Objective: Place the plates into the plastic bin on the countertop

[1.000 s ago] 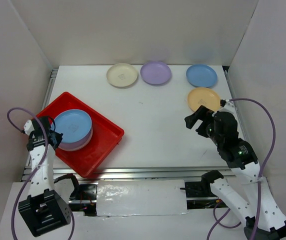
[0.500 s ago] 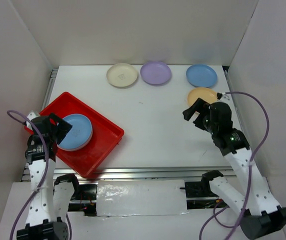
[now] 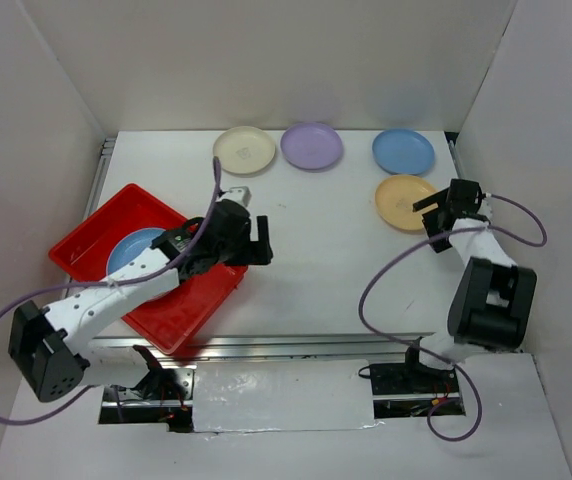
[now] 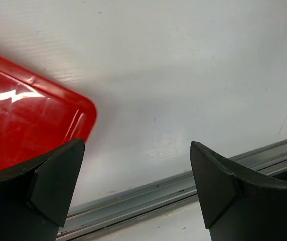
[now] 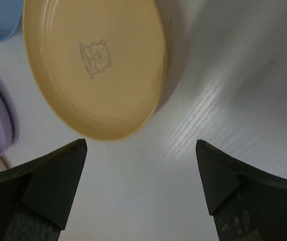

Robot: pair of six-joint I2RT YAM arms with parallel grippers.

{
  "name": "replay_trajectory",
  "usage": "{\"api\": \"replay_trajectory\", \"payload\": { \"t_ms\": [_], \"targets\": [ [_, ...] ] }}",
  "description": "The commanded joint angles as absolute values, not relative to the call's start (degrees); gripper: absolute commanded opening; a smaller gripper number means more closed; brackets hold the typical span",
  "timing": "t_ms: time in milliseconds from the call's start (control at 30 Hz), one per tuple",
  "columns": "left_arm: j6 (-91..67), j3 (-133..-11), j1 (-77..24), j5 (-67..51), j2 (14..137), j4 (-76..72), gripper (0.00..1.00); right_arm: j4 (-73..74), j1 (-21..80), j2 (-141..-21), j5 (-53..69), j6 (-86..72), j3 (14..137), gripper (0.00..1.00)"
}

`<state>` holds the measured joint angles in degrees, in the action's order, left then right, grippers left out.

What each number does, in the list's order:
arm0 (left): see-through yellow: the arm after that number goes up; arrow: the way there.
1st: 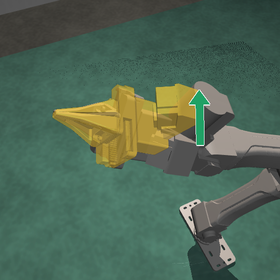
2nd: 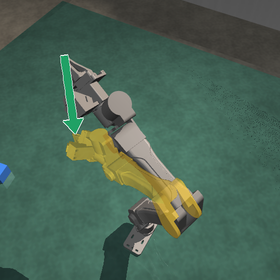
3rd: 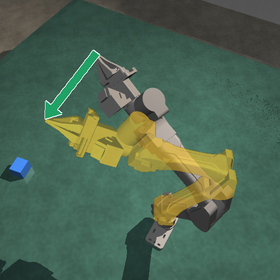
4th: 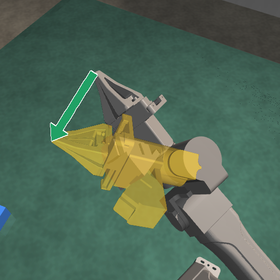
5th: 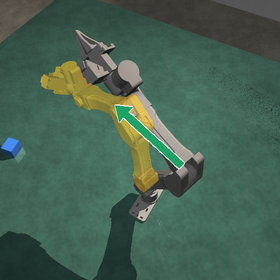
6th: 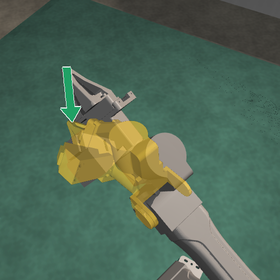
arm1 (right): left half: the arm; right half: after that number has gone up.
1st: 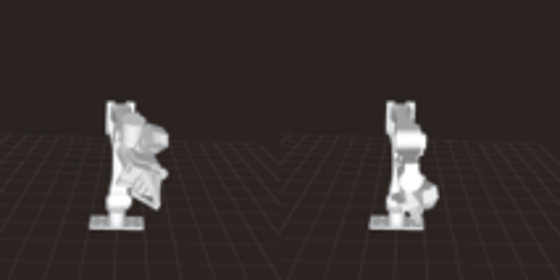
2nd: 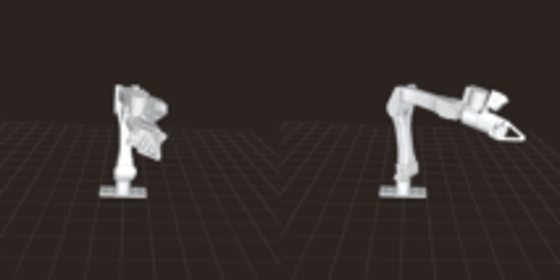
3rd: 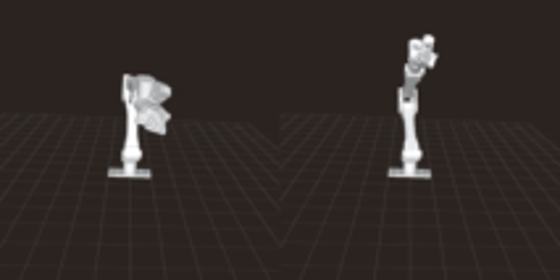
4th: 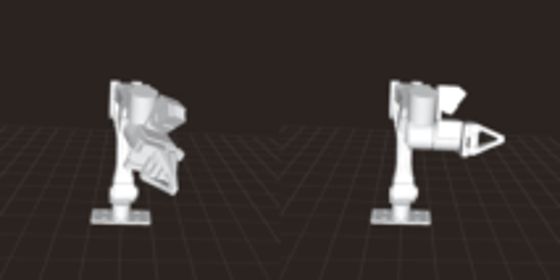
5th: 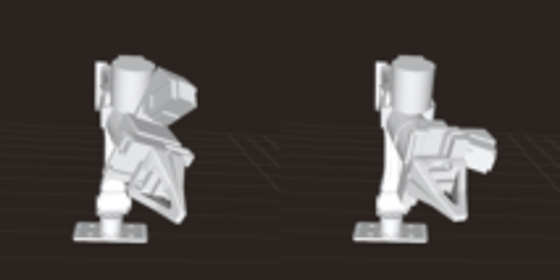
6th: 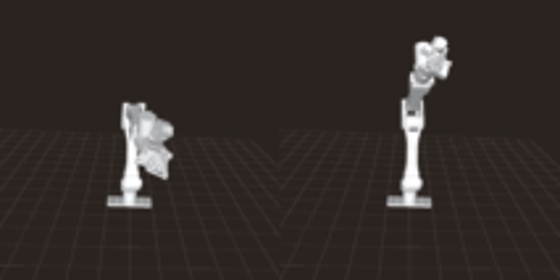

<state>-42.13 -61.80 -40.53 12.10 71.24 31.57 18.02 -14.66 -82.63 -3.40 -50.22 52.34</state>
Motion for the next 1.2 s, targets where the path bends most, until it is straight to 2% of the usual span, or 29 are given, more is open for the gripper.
{"api": "replay_trajectory", "payload": {
  "t_ms": [0, 133, 300, 400, 500, 533, 567, 600, 667, 700, 833, 1033, 1100, 1167],
  "targets": [
    [-41.9, -67.6, -45.6, 17.4, 75.8, 30.1, 0.99, 11.3, -17.8, -90.7, 2.4, -51.9, 58.5, 0.97],
    [-41.0, -70.6, -49.9, 18.5, 78.5, 30.3, 0.99, 9.1, -19.7, -97.2, 4.0, -51.4, 61.0, 0.95],
    [-40.9, -70.1, -51.9, 18.3, 78.6, 29.3, 0.99, 12.2, -20.6, -105.0, 4.7, -50.7, 66.8, 0.86],
    [-41.0, -69.4, -51.9, 18.1, 78.4, 29.3, 0.99, 14.6, -20.6, -108.3, 5.6, -50.4, 68.6, 0.64],
    [-41.4, -69.2, -52.0, 18.3, 78.0, 29.5, 0.99, 14.8, -20.7, -109.4, 6.6, -50.5, 68.2, 0.52],
    [-41.7, -69.1, -51.9, 18.5, 78.0, 29.9, 0.99, 14.8, -20.7, -109.9, 7.3, -50.3, 68.0, 0.42],
    [-41.9, -69.0, -51.9, 18.5, 77.7, 30.1, 0.99, 14.8, -20.8, -109.7, 7.7, -50.2, 67.7, 0.38],
    [-41.9, -68.9, -51.9, 18.9, 77.3, 30.1, 0.99, 14.3, -20.8, -109.5, 8.1, -49.8, 67.2, 0.26],
    [-42.3, -69.1, -51.5, 19.3, 76.8, 30.8, 0.99, 13.9, -20.7, -107.8, 8.6, -49.9, 65.1, 0.15],
    [-42.4, -69.3, -51.2, 19.6, 76.5, 30.9, 0.99, 13.2, -20.7, -106.8, 9.0, -49.8, 64.2, 0.01],
    [-41.8, -71.9, -49.3, 20.3, 76.4, 30.4, 0.99, 14.4, -16.6, -96.0, 3.1, -46.9, 59.0, 0.0],
    [-37.4, -83.2, -41.2, 13.6, 83.4, 29.1, 0.99, 25.0, -0.6, -85.0, -7.9, -37.3, 59.1, 0.0],
    [-36.3, -88.2, -38.9, 10.8, 88.2, 29.9, 0.99, 27.7, 5.3, -81.8, -8.4, -36.3, 59.2, 0.0],
    [-34.5, -93.5, -37.1, 9.1, 94.0, 33.1, 0.99, 26.4, 8.4, -76.7, -3.4, -35.5, 57.0, 0.0]
  ]
}}
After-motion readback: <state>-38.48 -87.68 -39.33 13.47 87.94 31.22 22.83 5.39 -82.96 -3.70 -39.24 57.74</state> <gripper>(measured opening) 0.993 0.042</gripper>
